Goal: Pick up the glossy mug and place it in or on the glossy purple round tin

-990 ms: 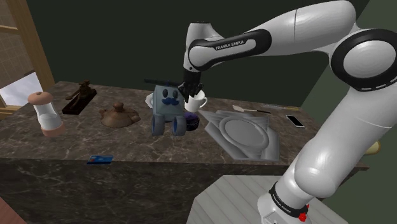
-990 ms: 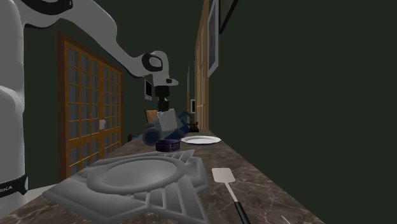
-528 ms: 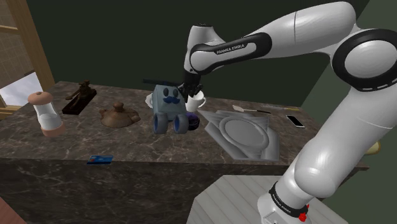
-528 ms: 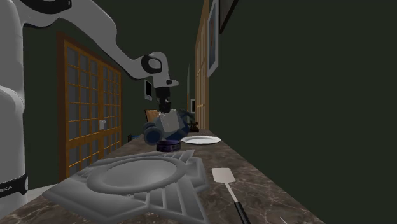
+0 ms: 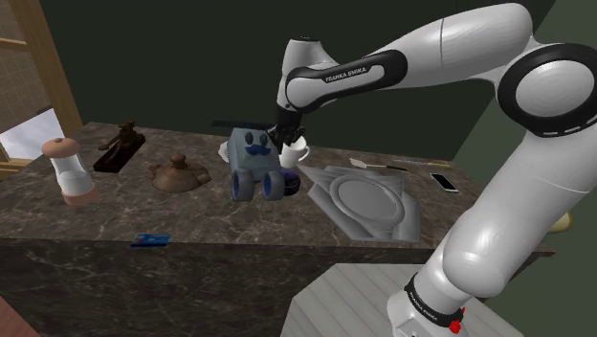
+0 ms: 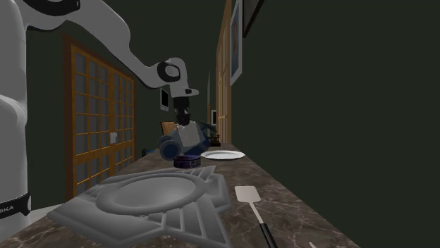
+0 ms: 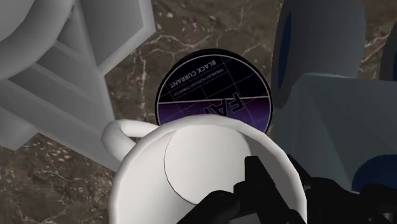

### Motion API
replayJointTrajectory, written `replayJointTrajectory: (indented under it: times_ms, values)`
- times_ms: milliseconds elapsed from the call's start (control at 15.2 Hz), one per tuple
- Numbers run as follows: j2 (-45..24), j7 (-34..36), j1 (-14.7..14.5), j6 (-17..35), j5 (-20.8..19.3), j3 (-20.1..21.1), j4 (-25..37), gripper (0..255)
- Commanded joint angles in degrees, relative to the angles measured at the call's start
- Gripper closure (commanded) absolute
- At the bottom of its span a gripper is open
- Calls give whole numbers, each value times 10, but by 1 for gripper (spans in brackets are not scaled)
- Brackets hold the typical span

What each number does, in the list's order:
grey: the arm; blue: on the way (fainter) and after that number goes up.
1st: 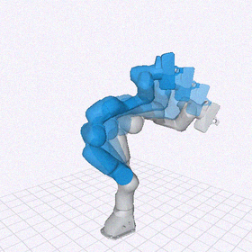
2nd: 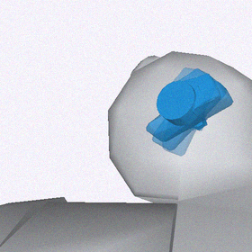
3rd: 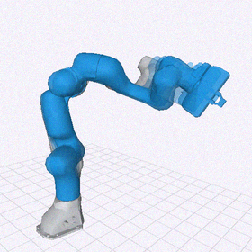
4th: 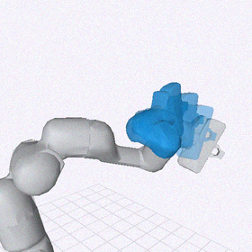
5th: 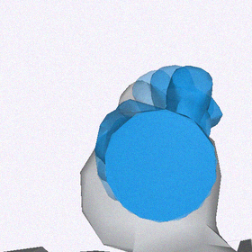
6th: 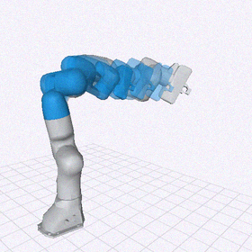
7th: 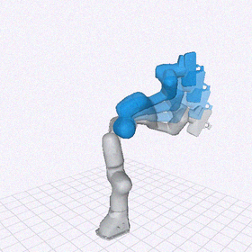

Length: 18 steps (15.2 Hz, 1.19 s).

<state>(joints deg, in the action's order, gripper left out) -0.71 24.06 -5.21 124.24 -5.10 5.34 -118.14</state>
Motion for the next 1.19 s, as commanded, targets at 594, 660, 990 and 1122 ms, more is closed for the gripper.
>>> replayJointTrajectory:
  times_ms: [594, 660, 990, 1122]
  values:
    - [3, -4, -7, -70, 10, 5, 28, 0]
    - [3, -4, -7, -70, 10, 5, 28, 0]
    - [3, -4, -7, -70, 10, 5, 28, 0]
    - [3, -4, -7, -70, 10, 5, 27, 0]
